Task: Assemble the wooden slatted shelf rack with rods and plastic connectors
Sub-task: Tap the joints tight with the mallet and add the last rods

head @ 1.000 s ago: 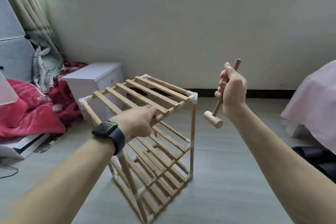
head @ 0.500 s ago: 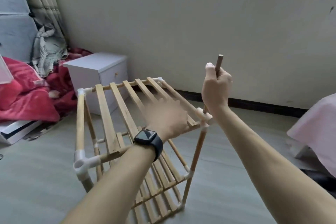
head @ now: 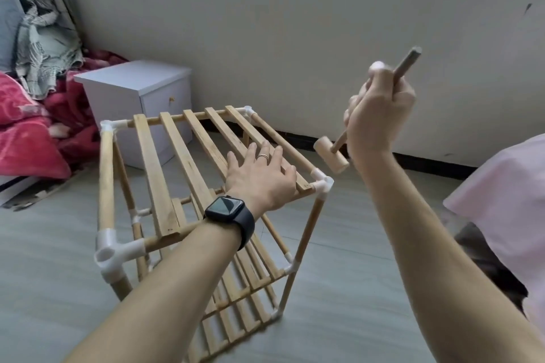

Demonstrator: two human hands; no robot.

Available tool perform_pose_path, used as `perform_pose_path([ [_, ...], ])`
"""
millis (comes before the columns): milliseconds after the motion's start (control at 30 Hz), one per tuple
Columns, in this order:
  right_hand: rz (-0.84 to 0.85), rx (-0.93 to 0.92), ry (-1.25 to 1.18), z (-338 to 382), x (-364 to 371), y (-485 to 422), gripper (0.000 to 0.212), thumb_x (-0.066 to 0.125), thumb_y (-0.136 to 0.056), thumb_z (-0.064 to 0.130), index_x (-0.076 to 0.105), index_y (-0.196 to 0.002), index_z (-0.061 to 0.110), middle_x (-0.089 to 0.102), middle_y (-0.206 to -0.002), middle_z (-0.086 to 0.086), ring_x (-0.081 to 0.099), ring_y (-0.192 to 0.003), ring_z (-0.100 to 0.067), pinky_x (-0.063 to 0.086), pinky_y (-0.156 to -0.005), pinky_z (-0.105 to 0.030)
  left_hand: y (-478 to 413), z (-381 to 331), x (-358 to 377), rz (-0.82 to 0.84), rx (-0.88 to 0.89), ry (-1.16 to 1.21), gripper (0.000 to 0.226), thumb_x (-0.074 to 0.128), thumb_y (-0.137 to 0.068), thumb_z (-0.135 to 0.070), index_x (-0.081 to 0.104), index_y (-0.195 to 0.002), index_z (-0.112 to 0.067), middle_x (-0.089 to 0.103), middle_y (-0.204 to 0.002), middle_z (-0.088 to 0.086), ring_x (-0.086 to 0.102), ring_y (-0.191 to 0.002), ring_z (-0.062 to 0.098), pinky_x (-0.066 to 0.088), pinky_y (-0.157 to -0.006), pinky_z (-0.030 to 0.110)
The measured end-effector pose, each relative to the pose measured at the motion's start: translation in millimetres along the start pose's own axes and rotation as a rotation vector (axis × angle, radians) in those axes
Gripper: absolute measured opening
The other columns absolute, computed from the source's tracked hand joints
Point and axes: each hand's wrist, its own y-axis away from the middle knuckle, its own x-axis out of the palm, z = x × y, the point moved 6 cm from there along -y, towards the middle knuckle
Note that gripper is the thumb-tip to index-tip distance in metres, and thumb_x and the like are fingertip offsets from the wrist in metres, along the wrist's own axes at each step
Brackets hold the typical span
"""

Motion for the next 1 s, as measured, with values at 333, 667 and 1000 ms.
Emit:
perform_pose_path([
  [333,0.047,0.091,0.057,-10.8,-5.8,25.2,0.045,0.05,-0.097,0.024,0.031,-0.056,0.023,0.03,-0.047,0.006,0.027,-0.045,-0.018,0.025,-0.048,-0.037,3.5,-8.0,0.5,0.018,0.007,-0.011,0.065,0.015,-0.104,-0.051,0.006,-0.162,-0.024,-0.003,-0.17,-0.001,-0.004,-0.156,0.021,-0.003,-0.122,0.062],
  [667,0.133,0.061,0.14,-21.5,0.9,34.7,0.049,0.049,-0.095,0.027,0.03,-0.05,0.027,0.029,-0.042,0.014,0.027,-0.042,-0.01,0.025,-0.048,-0.032,5.9,-9.2,-0.2,0.021,-0.009,-0.008,0.065,0.016,-0.103,-0.049,0.008,-0.162,-0.024,-0.001,-0.17,-0.002,-0.002,-0.156,0.018,-0.002,-0.122,0.062],
  [1000,-0.07,0.374,0.578,-119.9,-238.6,90.2,0.038,0.039,-0.102,0.057,0.06,-0.078,0.035,0.053,-0.094,0.007,0.056,-0.085,-0.005,0.04,-0.074,-0.028,51.0,-100.9,-11.2,-0.692,0.63,-0.205,0.038,0.048,-0.091,-0.024,0.063,-0.123,-0.009,0.061,-0.13,0.012,0.052,-0.128,0.033,0.042,-0.104,0.052],
])
